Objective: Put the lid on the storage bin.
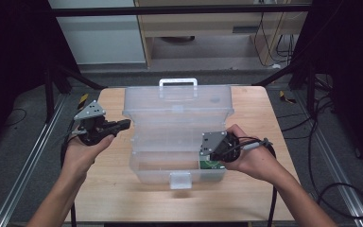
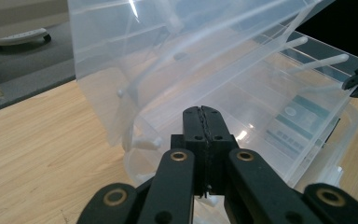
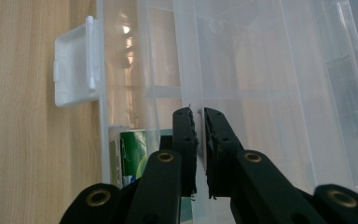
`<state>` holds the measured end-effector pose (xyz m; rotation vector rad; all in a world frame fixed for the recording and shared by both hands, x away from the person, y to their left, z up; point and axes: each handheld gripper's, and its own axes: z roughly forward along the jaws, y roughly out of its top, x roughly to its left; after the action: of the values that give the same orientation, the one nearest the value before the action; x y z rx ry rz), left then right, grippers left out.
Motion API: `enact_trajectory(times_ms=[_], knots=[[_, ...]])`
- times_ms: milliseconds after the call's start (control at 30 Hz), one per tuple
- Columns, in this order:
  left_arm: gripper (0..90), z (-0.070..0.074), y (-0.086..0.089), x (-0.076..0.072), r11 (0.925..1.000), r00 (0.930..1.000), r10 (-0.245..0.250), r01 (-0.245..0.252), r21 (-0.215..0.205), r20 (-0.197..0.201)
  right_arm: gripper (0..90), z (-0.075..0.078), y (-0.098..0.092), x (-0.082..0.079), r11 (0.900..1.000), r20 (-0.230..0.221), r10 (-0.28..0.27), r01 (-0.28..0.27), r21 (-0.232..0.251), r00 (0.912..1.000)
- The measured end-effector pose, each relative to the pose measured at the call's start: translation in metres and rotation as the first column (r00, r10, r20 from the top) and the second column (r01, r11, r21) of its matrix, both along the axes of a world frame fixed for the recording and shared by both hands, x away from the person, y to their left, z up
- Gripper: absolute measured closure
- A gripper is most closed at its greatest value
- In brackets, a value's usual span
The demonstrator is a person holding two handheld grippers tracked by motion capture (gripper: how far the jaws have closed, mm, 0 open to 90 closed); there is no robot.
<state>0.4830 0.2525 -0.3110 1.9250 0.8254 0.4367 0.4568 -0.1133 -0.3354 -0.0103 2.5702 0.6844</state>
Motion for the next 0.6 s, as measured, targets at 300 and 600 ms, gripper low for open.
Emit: enact_trajectory(times_ms=[300, 600], knots=[[90.0, -0.0011, -0.0009, -0.0041, 1.0000, 1.0000, 0.003, -0.003, -0.002, -0.002, 84.3, -0.0023, 0.0001, -0.0032, 1.000, -0.002, 0.003, -0.003, -0.007, 1.0000], [90.0, -0.0027, -0.0022, -0.0072, 1.0000, 1.0000, 0.002, -0.002, 0.010, -0.008, 84.4, -0.0063, -0.0010, -0.0065, 1.000, -0.012, -0.004, 0.004, 0.007, 0.9999]])
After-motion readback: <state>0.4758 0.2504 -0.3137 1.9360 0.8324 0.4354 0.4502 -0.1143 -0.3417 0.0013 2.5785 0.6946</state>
